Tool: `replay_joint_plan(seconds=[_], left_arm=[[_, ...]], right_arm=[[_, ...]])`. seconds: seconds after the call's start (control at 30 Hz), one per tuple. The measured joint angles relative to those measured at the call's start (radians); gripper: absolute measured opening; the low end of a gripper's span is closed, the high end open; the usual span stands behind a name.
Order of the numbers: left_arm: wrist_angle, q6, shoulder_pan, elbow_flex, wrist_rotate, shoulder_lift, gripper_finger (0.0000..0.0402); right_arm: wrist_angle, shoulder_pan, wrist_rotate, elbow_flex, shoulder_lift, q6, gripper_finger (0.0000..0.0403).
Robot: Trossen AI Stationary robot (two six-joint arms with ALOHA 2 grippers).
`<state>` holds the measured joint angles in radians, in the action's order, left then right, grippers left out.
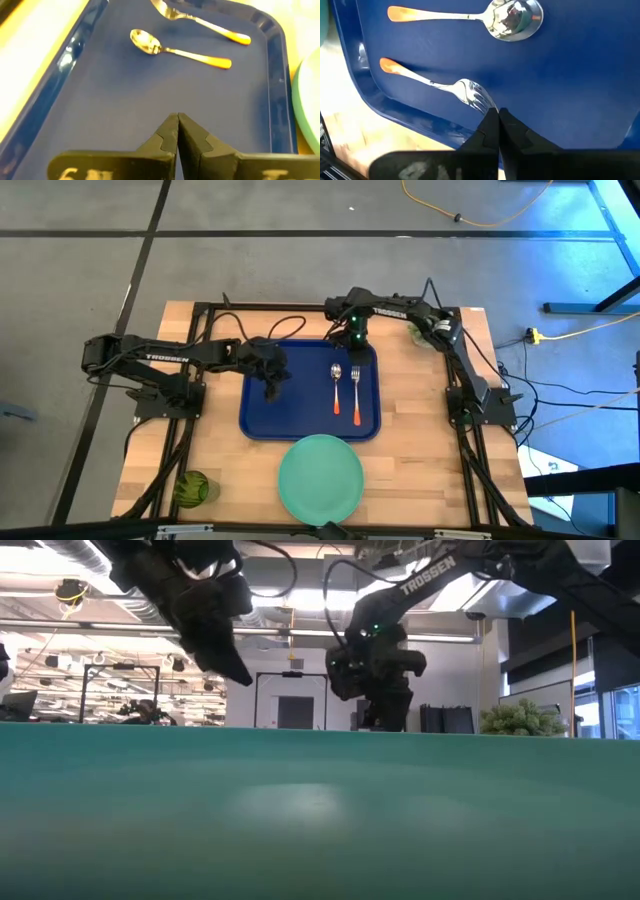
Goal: Pick and place plate/cup/fork/spoon on tray
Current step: Put the orange fork on the serving tray to the right of the orange spoon
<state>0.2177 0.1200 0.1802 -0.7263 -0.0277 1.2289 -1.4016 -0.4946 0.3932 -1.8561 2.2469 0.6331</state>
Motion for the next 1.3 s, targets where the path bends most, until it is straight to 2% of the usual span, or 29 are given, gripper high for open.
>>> replay_joint_plan(seconds=[0.23,0.4,0.93,1.13,1.3], left_arm=[[-0.017,0.000,0.000,0.000,0.000,0.000,0.0000],[-0.017,0.005,0.000,0.000,0.000,0.000,0.0000],[-0.017,0.009,0.000,0.000,0.000,0.000,0.0000],[-0.017,0.009,0.000,0.000,0.000,0.000,0.0000],[-0.017,0.009,0.000,0.000,0.000,0.000,0.0000]], right_arm=[[0.036,0.000,-0.008,0.000,0.024,0.048,0.0000],[0.050,-0.001,-0.052,0.000,0.048,0.051,0.0000],[0.098,-0.006,-0.055,0.000,0.067,0.054,0.0003],[0.098,-0.006,-0.163,0.000,0.067,0.056,0.0021],[0.089,-0.006,-0.168,0.000,0.067,0.056,0.0024]])
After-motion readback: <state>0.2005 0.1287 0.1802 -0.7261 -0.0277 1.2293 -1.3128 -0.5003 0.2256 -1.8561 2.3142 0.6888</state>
